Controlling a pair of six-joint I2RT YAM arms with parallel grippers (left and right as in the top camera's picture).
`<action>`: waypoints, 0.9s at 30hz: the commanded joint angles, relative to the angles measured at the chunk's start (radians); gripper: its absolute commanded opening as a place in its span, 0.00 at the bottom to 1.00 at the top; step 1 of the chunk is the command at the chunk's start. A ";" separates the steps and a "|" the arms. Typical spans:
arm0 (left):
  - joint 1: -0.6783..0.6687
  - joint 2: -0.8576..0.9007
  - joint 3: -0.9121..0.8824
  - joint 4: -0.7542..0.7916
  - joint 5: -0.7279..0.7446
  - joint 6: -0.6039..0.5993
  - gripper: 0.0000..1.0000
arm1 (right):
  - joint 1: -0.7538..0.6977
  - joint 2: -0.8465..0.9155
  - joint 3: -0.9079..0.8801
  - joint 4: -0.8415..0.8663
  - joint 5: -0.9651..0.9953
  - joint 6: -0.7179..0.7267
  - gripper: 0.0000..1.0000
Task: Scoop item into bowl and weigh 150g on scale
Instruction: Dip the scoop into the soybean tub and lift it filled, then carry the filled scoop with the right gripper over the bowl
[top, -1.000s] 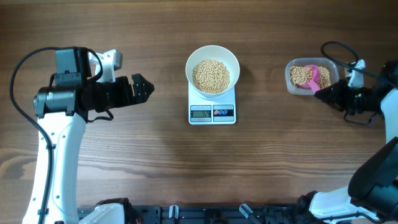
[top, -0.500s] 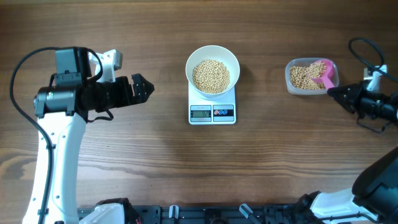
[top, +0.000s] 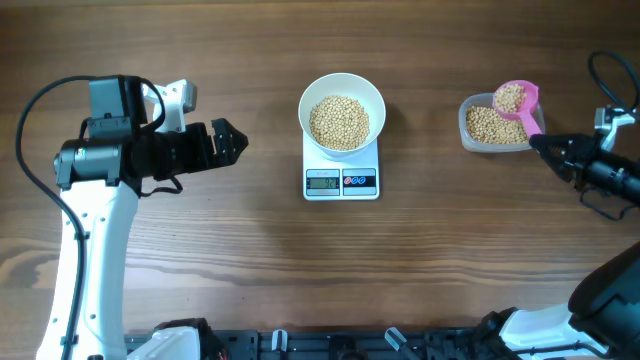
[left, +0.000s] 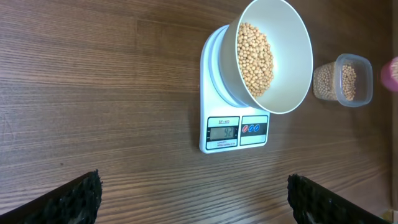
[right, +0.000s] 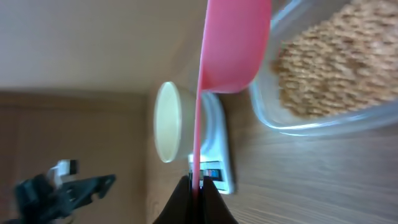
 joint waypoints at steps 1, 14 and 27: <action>-0.003 -0.003 0.019 0.000 0.019 0.020 1.00 | 0.000 0.019 -0.011 -0.018 -0.170 -0.061 0.04; -0.003 -0.003 0.019 0.000 0.019 0.020 1.00 | 0.266 0.018 -0.011 -0.071 -0.301 -0.025 0.04; -0.003 -0.003 0.019 0.000 0.019 0.020 1.00 | 0.581 0.005 -0.010 0.230 -0.164 0.416 0.04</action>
